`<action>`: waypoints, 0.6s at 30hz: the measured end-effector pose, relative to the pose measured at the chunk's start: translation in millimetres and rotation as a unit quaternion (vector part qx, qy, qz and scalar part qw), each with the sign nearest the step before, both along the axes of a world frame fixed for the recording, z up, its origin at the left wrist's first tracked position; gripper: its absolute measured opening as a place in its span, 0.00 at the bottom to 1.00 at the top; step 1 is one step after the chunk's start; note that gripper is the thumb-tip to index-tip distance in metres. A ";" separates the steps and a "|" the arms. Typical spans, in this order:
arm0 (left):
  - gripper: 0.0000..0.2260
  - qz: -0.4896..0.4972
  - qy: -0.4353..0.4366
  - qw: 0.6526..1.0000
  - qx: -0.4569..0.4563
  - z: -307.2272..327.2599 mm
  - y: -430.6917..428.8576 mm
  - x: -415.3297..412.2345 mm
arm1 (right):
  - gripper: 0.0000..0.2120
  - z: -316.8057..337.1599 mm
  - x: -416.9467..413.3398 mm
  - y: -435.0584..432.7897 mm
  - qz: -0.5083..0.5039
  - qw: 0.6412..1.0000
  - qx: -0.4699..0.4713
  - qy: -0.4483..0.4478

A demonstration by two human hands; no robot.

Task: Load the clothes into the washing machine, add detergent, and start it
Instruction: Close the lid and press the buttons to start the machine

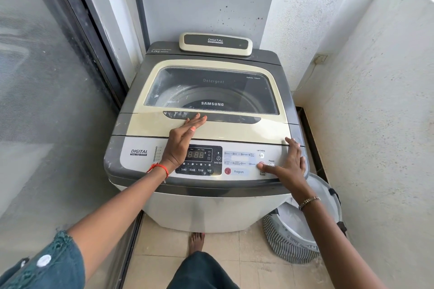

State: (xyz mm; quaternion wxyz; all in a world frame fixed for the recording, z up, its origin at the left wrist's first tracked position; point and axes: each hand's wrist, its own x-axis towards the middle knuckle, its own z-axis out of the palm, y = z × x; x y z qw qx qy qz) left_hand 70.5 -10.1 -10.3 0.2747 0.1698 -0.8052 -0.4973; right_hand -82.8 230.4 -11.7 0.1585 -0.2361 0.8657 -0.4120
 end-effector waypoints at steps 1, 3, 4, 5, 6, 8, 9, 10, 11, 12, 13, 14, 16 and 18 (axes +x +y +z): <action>0.24 -0.001 0.001 1.000 -0.001 -0.3 0.1 -0.1 | 0.52 0.9 0.6 0.0 0.001 1.000 0.001 0.001; 0.24 -0.003 0.004 1.000 0.004 -1.2 0.3 -0.5 | 0.52 1.6 1.5 0.1 0.004 1.000 0.003 0.001; 0.24 -0.003 0.005 1.000 0.009 -1.9 0.6 -0.6 | 0.53 1.3 1.6 0.2 0.007 1.000 0.003 -0.002; 0.24 -0.002 0.007 1.000 0.013 -2.2 0.5 -0.6 | 0.55 0.9 1.5 0.6 0.010 1.000 0.004 -0.003; 0.23 -0.002 0.009 1.000 0.016 -2.4 0.8 -0.4 | 0.56 -0.8 0.7 1.3 0.012 1.000 0.001 -0.003; 0.22 0.000 0.011 1.000 0.022 -3.2 0.2 0.1 | 0.58 -2.0 0.3 2.2 0.014 1.000 -0.002 0.001; 0.21 -0.001 0.012 1.000 0.025 -2.4 0.6 0.6 | 0.58 -1.5 1.2 1.9 0.016 1.000 -0.004 0.003; 0.21 -0.003 0.013 0.999 0.031 -1.2 0.9 0.8 | 0.58 -1.9 1.6 1.1 0.019 1.000 -0.011 -0.002; 0.20 -0.005 0.013 0.999 0.039 -0.5 0.9 0.8 | 0.58 -2.3 2.1 0.5 0.019 1.000 -0.013 -0.005; 0.20 -0.007 0.013 0.999 0.045 -0.4 0.5 0.8 | 0.58 -3.2 2.3 -0.4 0.016 1.000 -0.013 -0.001; 0.20 -0.007 0.013 0.999 0.048 -0.1 0.6 1.0 | 0.57 -2.4 1.7 -1.4 0.010 1.000 -0.006 0.000; 0.20 -0.009 0.015 0.998 0.053 -0.5 0.7 1.0 | 0.55 -4.8 -0.1 -2.7 0.004 1.000 -0.002 0.004; 0.20 -0.018 0.026 0.997 0.069 -2.1 0.1 1.2 | 0.56 -5.3 -3.3 -6.7 0.000 1.000 0.011 0.002; 0.19 -0.026 0.029 0.997 0.069 -3.2 -0.8 0.5 | 0.58 -4.7 0.6 -7.3 -0.007 1.000 0.015 -0.008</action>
